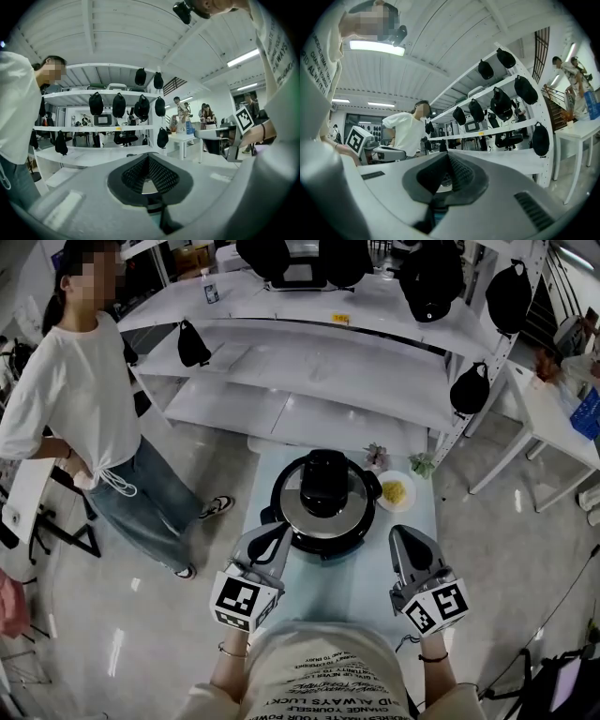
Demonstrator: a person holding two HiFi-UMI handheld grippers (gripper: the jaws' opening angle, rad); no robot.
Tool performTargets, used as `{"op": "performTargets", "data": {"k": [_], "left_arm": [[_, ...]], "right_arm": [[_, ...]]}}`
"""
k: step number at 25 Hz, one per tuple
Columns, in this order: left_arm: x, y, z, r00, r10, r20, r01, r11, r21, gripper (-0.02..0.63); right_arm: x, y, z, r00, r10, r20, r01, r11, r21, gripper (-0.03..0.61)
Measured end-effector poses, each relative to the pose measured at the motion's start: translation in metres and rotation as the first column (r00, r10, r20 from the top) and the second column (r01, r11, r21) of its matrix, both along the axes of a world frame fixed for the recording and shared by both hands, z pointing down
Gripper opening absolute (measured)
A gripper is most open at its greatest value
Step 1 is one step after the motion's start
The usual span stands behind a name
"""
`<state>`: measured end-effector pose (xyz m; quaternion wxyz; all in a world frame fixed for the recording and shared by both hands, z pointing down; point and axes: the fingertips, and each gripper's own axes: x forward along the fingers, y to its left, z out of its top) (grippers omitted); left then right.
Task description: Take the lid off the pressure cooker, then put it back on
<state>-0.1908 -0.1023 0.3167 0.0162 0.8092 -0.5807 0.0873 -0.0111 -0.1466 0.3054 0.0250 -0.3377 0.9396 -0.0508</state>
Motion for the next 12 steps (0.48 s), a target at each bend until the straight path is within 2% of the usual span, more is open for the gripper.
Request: {"op": "performTargets", "data": {"k": [12], "left_arm": [[0.0016, 0.0007, 0.0049, 1.000, 0.005, 0.000, -0.005, 1.000, -0.002, 0.026]], "right_arm": [[0.0019, 0.0008, 0.0072, 1.000, 0.003, -0.012, -0.003, 1.000, -0.001, 0.005]]}}
